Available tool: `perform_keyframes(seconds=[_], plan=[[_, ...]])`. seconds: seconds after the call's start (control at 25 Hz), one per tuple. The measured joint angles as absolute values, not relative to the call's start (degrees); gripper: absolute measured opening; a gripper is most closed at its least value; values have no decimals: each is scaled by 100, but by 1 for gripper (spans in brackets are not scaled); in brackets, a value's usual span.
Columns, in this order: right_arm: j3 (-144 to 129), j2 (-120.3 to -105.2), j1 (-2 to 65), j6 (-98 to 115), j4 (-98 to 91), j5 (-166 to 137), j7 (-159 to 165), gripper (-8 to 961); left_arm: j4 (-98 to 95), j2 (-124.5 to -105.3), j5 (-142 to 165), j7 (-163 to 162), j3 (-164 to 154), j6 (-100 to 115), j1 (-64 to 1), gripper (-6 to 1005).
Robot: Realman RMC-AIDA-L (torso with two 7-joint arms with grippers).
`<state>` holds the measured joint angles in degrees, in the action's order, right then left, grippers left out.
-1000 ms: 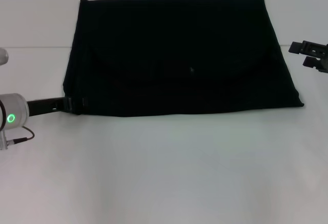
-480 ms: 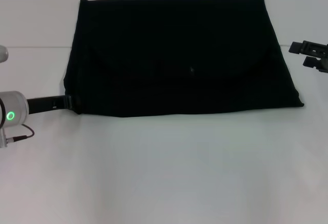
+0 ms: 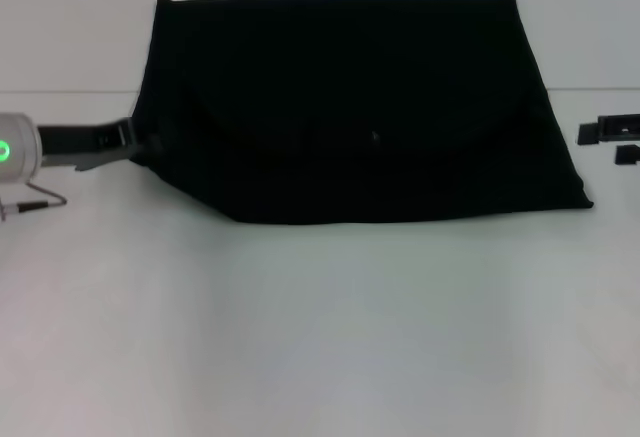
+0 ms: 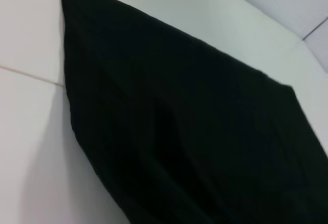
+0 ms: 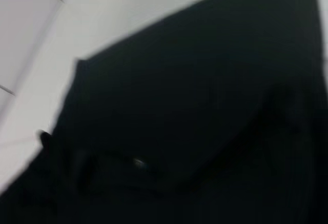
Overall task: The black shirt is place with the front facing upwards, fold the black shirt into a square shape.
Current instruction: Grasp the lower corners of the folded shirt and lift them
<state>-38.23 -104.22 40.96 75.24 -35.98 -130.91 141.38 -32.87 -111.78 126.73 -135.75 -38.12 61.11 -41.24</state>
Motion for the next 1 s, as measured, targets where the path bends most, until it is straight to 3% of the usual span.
perform_keyframes(seconds=[0.28, 0.76, 1.0], plan=[[-3876, -10505, 4515, 7097, -3625, -14315, 14688, 850, -3271, -11091, 12841, -13915, -3799, 6112, -4374, 2], [-4281, -10974, 4712, 5849, -3094, -14653, 14707, 851, -3269, -11133, 12799, -13865, -3787, 5917, -4342, 3], [-4379, -11021, 4815, 5604, -2919, -14660, 14708, 770, -3269, -11156, 12796, -13863, -3788, 5883, -4341, 2]])
